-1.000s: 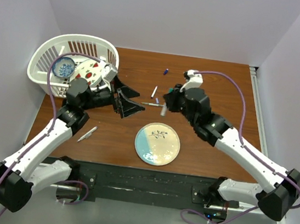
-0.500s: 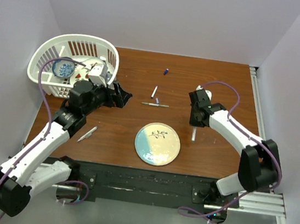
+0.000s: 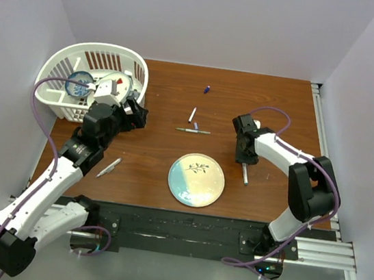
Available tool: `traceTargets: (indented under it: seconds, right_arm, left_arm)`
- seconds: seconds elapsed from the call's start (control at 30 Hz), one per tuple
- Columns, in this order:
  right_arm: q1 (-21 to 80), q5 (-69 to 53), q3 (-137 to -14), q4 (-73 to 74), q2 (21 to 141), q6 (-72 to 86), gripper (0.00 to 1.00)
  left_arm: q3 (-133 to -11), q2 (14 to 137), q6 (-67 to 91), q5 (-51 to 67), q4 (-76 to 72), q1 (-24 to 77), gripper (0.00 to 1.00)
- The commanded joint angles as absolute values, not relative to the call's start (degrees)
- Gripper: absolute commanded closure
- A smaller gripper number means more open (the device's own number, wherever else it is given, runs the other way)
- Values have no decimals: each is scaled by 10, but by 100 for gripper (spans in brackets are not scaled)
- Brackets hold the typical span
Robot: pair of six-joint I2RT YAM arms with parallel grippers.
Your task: Insert the pens into the pen caps
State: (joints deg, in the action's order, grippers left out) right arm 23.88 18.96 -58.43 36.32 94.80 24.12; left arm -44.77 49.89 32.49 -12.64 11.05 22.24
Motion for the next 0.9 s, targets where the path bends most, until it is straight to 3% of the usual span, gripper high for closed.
traceTargets:
  seconds: [0.0, 0.13, 0.27, 0.43, 0.73, 0.87]
  right_arm:
    - [238, 205, -613, 372, 926, 236, 59]
    - [240, 166, -644, 346, 898, 222, 50]
    - [245, 16, -641, 239, 875, 146, 48]
    - [245, -49, -613, 70, 895, 115, 47]
    - [249, -191, -720, 122, 1036, -147, 46]
    - [249, -190, -772, 175, 1091, -227, 47]
  left_arm:
    - [-455, 499, 367, -186, 125, 219, 7]
    - [-457, 497, 327, -164, 119, 219, 8]
    - [-423, 471, 272, -106, 81, 219, 8]
    - [-401, 446, 250, -79, 44, 220, 8]
    - [-416, 445, 222, -84, 66, 219, 8]
    - [-411, 436, 220, -74, 62, 219, 8]
